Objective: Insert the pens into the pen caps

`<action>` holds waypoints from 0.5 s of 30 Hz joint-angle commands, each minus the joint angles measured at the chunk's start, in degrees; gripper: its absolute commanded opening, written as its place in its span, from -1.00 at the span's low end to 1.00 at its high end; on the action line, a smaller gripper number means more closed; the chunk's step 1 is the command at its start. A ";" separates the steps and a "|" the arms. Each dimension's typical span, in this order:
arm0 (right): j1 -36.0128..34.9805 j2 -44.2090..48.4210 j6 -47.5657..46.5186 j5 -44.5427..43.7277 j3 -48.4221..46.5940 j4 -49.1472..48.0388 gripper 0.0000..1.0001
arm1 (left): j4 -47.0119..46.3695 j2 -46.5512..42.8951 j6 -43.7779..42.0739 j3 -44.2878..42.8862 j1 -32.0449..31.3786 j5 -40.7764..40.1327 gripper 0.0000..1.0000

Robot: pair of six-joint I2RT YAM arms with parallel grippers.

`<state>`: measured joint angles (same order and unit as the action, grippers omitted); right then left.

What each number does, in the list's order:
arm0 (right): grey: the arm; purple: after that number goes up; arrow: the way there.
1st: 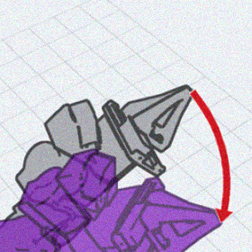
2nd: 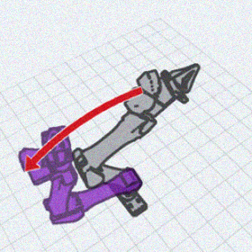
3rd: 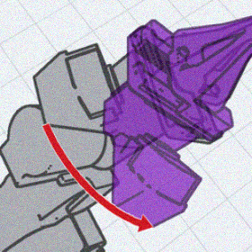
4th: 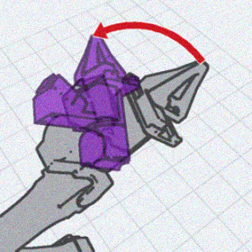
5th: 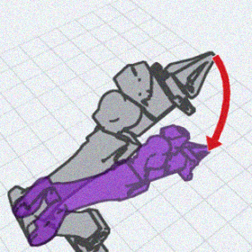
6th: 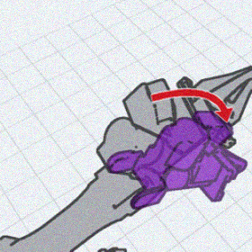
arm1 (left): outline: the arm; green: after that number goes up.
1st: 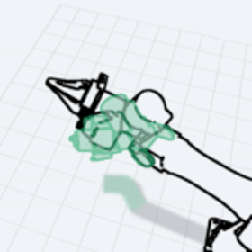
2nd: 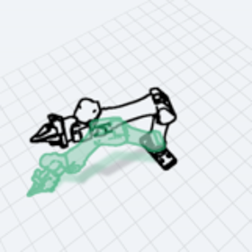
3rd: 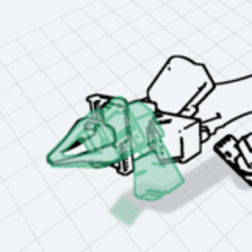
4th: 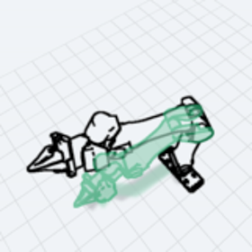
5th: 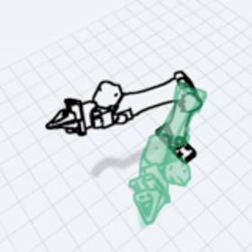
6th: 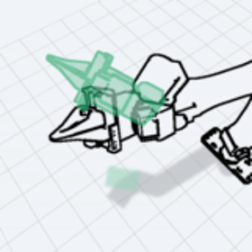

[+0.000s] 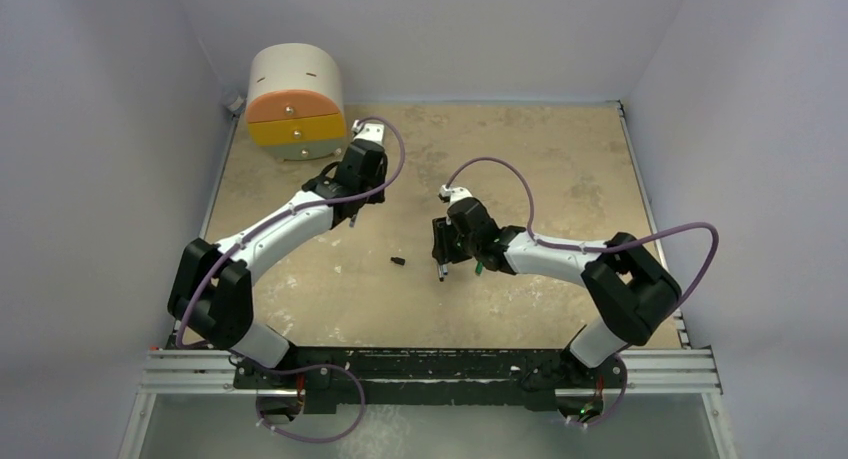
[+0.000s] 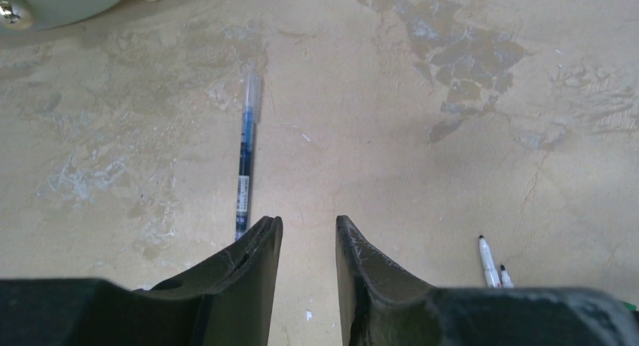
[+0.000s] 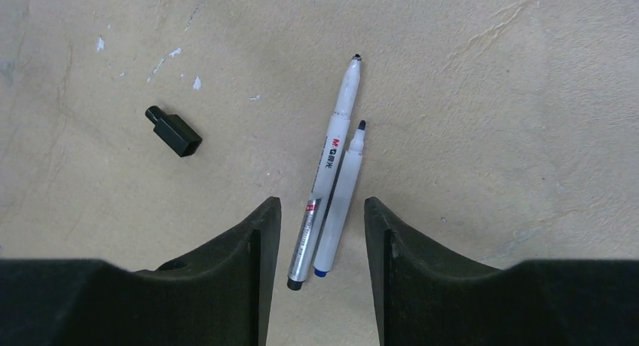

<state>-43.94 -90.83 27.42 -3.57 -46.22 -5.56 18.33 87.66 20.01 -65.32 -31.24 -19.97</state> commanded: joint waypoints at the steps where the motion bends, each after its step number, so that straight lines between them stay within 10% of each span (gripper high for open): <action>1: 0.17 2.13 3.15 -3.07 0.51 -1.47 -0.08 | -2.32 -3.89 1.44 1.44 -1.60 -1.55 -0.36; 15: 0.17 -0.61 3.19 -5.85 1.30 -0.59 -0.38 | -4.69 -4.82 3.32 4.72 -2.09 0.41 -0.36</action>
<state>-43.88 -90.76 30.06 -7.33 -45.32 -5.87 16.36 85.10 22.04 -60.36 -33.30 -19.84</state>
